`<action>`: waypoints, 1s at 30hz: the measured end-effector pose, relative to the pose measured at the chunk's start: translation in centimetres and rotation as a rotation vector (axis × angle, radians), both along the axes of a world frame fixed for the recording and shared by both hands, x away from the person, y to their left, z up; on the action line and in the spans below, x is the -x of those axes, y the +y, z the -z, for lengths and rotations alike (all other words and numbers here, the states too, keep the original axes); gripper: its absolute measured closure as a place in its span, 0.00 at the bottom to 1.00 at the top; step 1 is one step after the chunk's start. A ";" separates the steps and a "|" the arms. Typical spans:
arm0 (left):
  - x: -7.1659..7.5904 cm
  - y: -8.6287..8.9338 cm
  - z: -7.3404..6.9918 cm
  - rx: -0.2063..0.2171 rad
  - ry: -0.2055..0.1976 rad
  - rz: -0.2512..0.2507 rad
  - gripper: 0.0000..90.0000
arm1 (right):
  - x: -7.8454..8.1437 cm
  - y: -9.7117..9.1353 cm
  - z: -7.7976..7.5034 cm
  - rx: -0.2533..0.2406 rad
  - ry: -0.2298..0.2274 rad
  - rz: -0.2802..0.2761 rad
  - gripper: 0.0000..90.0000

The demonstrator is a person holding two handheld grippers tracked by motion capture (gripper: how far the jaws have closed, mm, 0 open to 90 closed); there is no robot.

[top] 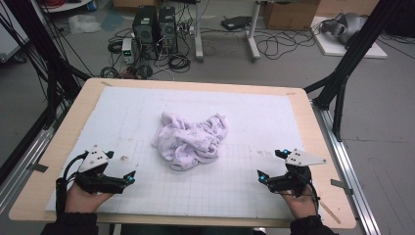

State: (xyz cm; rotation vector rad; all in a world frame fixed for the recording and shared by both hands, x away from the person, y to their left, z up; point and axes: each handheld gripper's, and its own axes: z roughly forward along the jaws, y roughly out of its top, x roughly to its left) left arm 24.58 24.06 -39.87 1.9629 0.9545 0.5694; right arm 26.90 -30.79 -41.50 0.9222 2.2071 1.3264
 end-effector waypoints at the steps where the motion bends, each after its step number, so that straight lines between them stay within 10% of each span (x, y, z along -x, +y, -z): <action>1: 0.0 0.0 0.0 0.000 -0.001 -0.002 0.02 | -0.1 0.0 0.0 0.001 -0.003 -0.001 0.01; 30: -0.5 -1.0 0.1 0.011 0.010 0.019 0.02 | -2.4 2.6 -1.5 -0.016 -0.007 -0.057 0.01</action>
